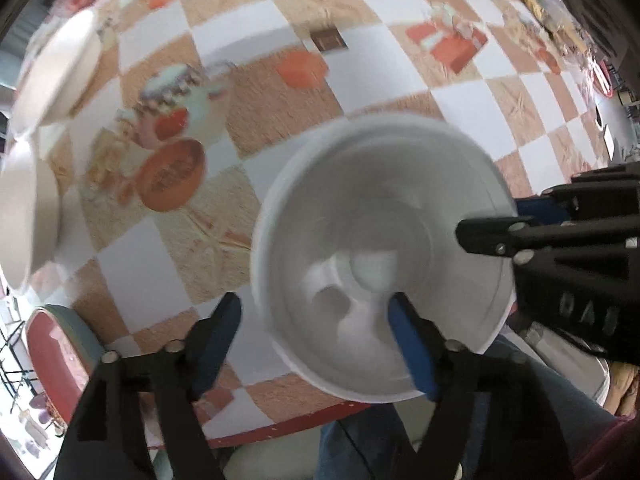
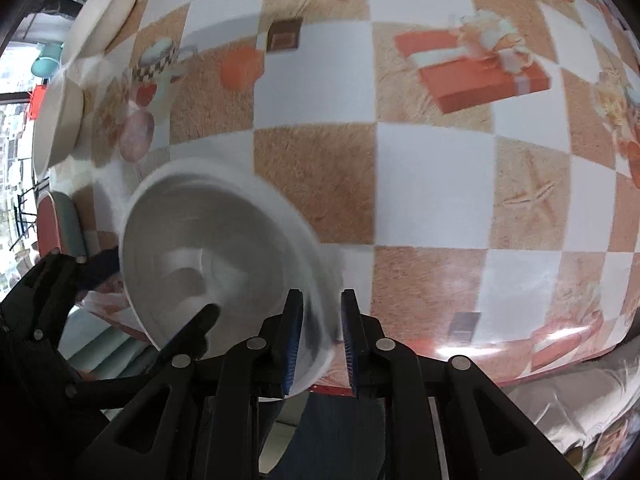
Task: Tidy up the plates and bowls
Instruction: 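Lift the white bowl with both grippers toward the pink plate stack, then lower the white bowl onto the pink plate and open both grippers, then move both grippers to a second white bowl and close on its rim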
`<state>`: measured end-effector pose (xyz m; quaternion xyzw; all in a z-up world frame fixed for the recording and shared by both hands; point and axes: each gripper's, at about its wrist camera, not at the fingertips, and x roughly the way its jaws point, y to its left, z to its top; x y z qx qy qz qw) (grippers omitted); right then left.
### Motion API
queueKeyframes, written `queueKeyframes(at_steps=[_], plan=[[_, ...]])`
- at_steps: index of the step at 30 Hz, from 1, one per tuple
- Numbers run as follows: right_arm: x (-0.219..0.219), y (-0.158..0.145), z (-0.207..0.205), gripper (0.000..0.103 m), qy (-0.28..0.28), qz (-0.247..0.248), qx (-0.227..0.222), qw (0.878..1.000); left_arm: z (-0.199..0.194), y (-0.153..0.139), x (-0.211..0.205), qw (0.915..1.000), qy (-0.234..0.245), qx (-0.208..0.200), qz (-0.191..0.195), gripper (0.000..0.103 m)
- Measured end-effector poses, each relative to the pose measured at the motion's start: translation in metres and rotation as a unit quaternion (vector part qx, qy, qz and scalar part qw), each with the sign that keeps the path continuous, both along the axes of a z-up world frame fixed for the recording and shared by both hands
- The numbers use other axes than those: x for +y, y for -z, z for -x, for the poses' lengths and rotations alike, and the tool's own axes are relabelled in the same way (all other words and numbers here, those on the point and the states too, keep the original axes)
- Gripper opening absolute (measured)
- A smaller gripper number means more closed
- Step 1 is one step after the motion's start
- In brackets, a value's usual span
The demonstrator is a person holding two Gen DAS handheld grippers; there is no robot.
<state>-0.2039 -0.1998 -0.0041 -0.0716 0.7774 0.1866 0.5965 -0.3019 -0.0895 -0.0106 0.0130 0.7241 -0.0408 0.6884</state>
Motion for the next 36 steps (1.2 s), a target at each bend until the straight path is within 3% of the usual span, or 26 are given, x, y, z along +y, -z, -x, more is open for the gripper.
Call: queueKeyframes(at_steps=[1, 2, 6, 7, 13, 18, 27, 36], plan=[[-0.004, -0.007, -0.006, 0.077, 0.006, 0.001, -0.014, 1.0, 0.001, -0.007, 0.007, 1.0, -0.003, -0.007, 0.001, 0.082], [-0.008, -0.017, -0.013, 0.084, 0.012, 0.001, -0.025, 1.0, 0.001, -0.011, 0.011, 0.9999, -0.007, -0.013, 0.006, 0.083], [-0.02, -0.038, -0.041, 0.084, 0.042, 0.013, -0.051, 0.998, 0.005, -0.036, 0.04, 0.9983, -0.037, -0.041, 0.018, 0.096], [-0.02, -0.043, -0.049, 0.084, 0.051, 0.013, -0.054, 0.997, 0.005, -0.039, 0.046, 0.9978, -0.046, -0.044, 0.019, 0.103], [-0.01, -0.085, -0.065, 0.084, 0.058, -0.016, -0.075, 0.995, 0.013, -0.047, 0.107, 0.9889, -0.139, -0.048, 0.023, 0.103], [0.051, -0.106, -0.039, 0.084, 0.032, -0.039, -0.068, 0.996, 0.019, -0.059, 0.16, 0.9823, -0.18, -0.054, -0.007, 0.103], [0.141, -0.097, -0.004, 0.084, 0.025, -0.058, -0.048, 0.997, 0.005, -0.079, 0.272, 0.9642, -0.232, -0.074, -0.104, 0.103], [0.205, -0.072, -0.007, 0.084, 0.017, -0.051, -0.056, 0.997, -0.018, -0.051, 0.304, 0.9678, -0.212, -0.056, -0.123, 0.103]])
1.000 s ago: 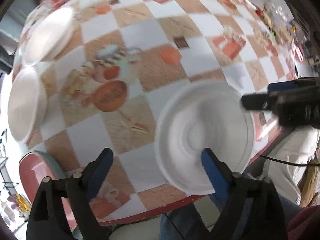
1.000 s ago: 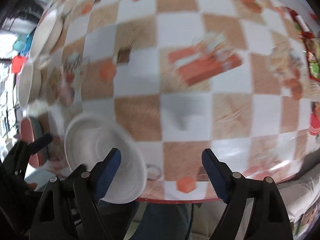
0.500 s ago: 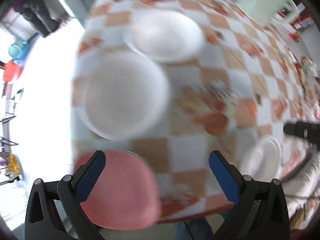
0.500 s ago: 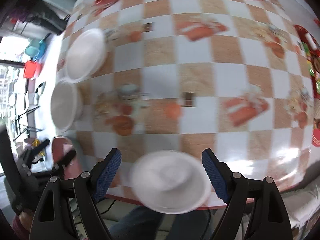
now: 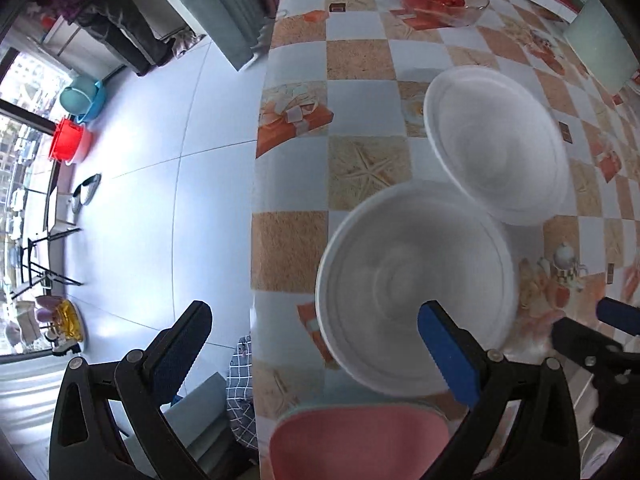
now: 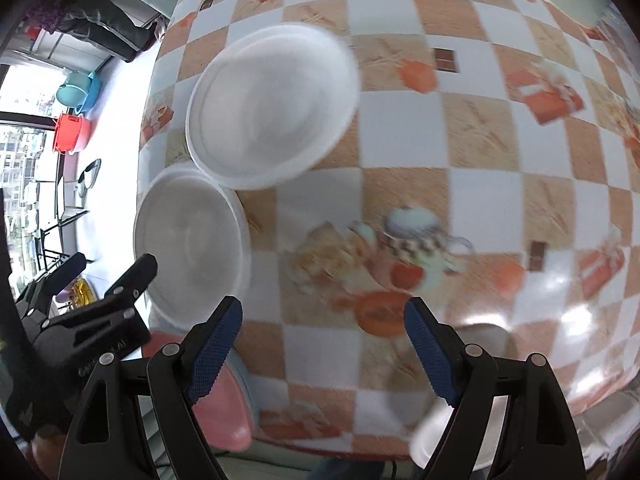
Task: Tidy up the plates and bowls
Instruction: 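Move both grippers to a second white bowl and close on its rim, then lift the second white bowl with both grippers and carry it toward the stack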
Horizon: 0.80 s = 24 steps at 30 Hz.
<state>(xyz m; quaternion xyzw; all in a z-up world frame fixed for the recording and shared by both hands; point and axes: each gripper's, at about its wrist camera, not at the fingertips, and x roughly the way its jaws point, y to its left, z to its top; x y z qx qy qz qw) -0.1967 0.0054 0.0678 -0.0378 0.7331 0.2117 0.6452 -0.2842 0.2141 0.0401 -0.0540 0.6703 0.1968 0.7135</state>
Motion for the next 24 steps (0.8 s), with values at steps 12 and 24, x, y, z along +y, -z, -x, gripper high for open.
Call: queueKeyframes(at_steps=[12, 24], plan=[[0.03, 0.043, 0.0, 0.074, -0.02, 0.024, 0.025, 0.999, -0.008, 0.038, 0.022, 0.9984, 0.005, 0.043, 0.037, 0.089], [0.038, 0.044, 0.008, 0.012, -0.068, -0.014, 0.059, 0.996, -0.002, 0.049, -0.001, 0.9945, 0.013, 0.061, 0.084, 0.041]])
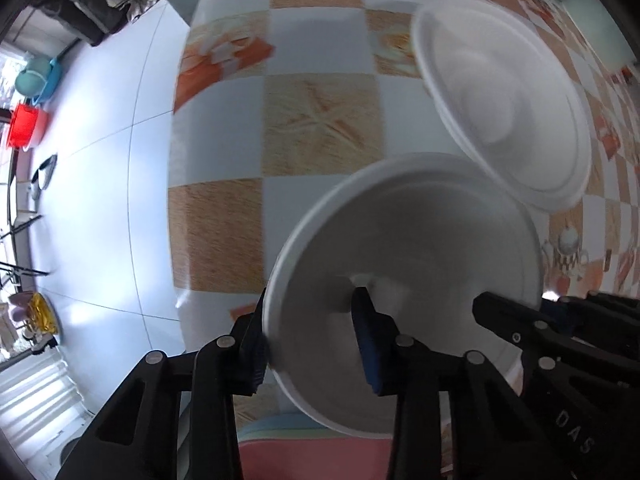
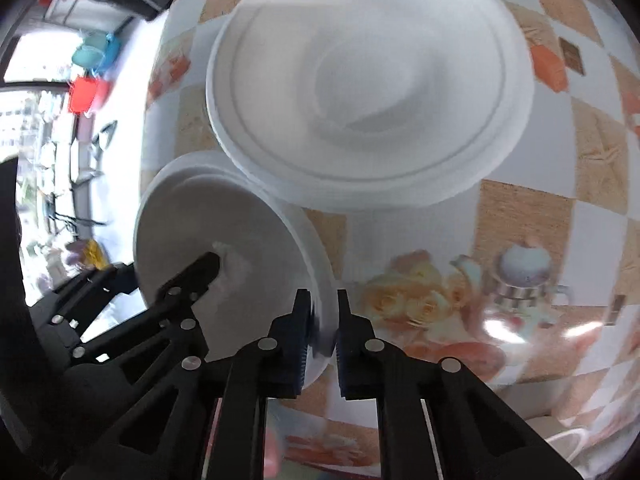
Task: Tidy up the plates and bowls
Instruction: 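Lift the second white bowl with both grippers and carry it toward the stack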
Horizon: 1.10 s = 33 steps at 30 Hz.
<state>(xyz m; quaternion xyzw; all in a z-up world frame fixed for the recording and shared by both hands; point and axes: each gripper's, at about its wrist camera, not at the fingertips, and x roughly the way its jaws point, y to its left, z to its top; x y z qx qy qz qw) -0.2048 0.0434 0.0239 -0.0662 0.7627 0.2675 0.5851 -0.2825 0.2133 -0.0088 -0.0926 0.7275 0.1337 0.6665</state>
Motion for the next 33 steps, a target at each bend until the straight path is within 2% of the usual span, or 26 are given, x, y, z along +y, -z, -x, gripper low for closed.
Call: queueKeyframes(at_steps=[7, 13, 20, 27, 33], plan=[[-0.047, -0.002, -0.012, 0.013, -0.005, 0.031, -0.005, 0.999, -0.003, -0.001, -0.05, 0.9997, 0.024, 0.003, 0.01, 0.041], [-0.094, 0.001, -0.026, 0.013, 0.025, 0.054, -0.006, 0.998, -0.019, 0.004, -0.099, 0.9986, 0.044, 0.002, 0.027, 0.041], [-0.141, 0.001, -0.043, 0.013, 0.059, 0.063, -0.011, 0.996, -0.049, 0.004, -0.138, 0.9972, 0.069, -0.005, 0.028, 0.041], [-0.17, 0.003, -0.047, 0.013, 0.079, 0.054, -0.003, 0.995, -0.072, 0.004, -0.167, 0.9962, 0.083, -0.012, 0.024, 0.041], [-0.163, 0.003, -0.04, 0.013, 0.088, 0.048, -0.004, 0.995, -0.079, 0.003, -0.196, 0.9963, 0.081, -0.014, 0.024, 0.041]])
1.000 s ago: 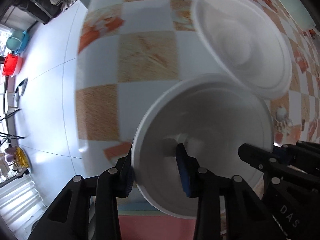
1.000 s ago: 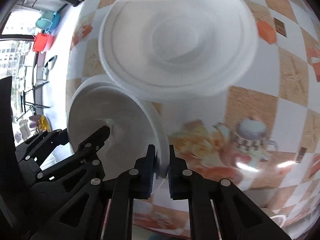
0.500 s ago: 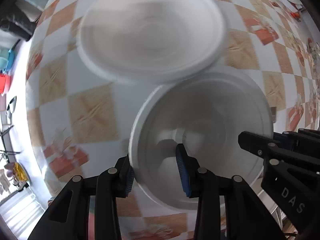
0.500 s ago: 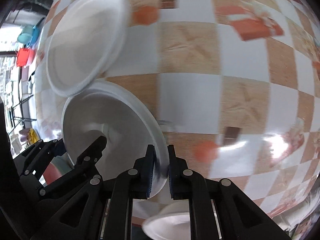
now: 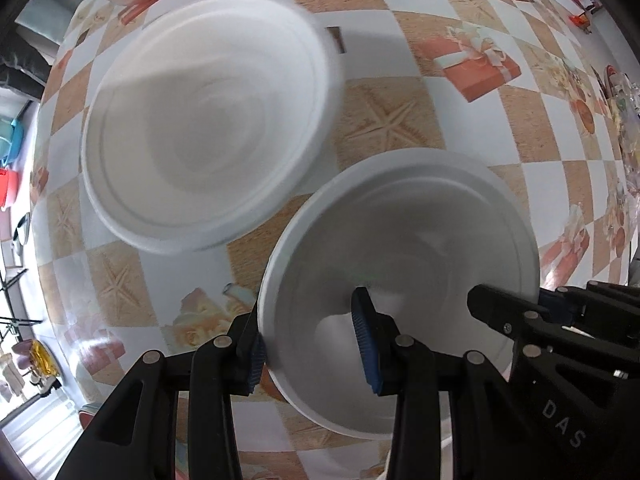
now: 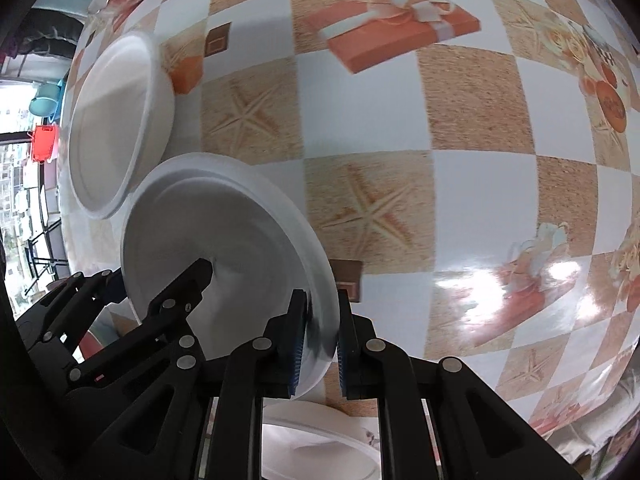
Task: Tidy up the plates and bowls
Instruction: 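Lift the second white bowl with both grippers and carry it toward the stack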
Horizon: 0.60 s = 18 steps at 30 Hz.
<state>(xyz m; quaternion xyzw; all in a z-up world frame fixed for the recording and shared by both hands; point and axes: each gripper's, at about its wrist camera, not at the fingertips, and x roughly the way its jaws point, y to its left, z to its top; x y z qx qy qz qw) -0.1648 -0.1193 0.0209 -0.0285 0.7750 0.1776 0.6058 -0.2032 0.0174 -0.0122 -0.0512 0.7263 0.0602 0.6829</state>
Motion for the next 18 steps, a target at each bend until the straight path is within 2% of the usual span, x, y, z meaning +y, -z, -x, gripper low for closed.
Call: queueKeyframes(at_steps=[6, 15, 18], plan=[[-0.002, 0.005, 0.004, 0.013, 0.026, -0.008, 0.007, 1.0, -0.027, 0.001, -0.016, 1.0, 0.001, -0.009, 0.0, 0.042], [0.021, -0.006, -0.001, 0.014, 0.024, -0.019, -0.006, 1.0, -0.066, -0.003, 0.008, 0.9998, -0.002, -0.018, -0.001, 0.042], [0.021, -0.016, 0.005, 0.014, 0.021, -0.022, -0.015, 0.999, -0.071, -0.015, 0.012, 0.9997, -0.003, -0.024, -0.003, 0.042]])
